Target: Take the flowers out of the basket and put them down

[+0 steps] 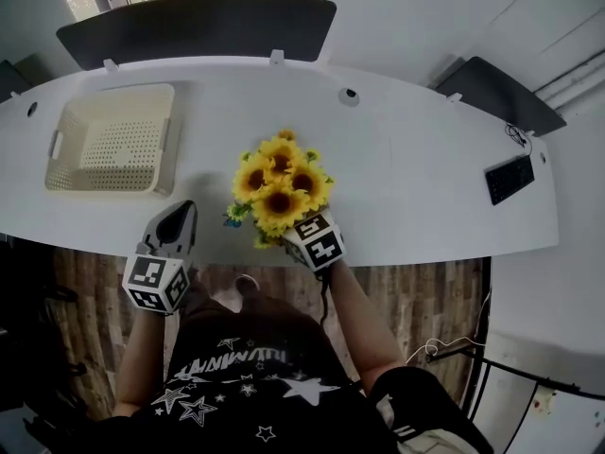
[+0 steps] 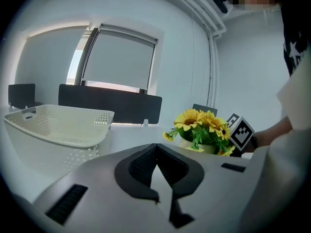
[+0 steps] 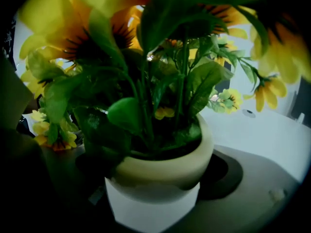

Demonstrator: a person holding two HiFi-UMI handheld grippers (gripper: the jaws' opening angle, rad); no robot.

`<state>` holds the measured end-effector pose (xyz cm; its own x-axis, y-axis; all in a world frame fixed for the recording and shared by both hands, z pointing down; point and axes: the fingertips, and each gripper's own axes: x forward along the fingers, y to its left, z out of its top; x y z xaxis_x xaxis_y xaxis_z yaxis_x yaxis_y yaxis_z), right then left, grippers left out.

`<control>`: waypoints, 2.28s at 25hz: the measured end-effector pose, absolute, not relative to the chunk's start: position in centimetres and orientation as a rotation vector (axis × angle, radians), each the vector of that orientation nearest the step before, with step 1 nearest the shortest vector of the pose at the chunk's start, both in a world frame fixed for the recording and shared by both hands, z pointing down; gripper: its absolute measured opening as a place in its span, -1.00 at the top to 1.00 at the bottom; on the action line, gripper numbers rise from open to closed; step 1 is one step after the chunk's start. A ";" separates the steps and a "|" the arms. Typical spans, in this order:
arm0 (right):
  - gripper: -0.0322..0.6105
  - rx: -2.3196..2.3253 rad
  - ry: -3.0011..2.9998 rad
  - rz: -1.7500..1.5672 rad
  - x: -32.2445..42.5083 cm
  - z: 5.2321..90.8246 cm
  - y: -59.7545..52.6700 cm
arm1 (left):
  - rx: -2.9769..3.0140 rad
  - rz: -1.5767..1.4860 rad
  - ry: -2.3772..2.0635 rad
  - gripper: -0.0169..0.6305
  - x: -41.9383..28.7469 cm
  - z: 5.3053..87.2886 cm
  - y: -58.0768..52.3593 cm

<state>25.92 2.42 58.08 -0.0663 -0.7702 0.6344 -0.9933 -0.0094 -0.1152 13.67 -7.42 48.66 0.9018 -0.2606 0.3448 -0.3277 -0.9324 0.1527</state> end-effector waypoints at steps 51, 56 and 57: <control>-0.72 2.249 -1.468 0.774 23.2 62.0 9.1 | 2.880 0.561 -0.154 0.92 5.2 50.0 -6.4; -0.71 2.336 -1.417 0.816 20.6 61.0 10.7 | 2.887 0.525 -0.089 0.92 3.6 49.3 -5.9; -0.71 2.355 -1.414 0.816 20.1 60.6 10.8 | 2.891 0.513 -0.074 0.92 3.3 49.0 -5.8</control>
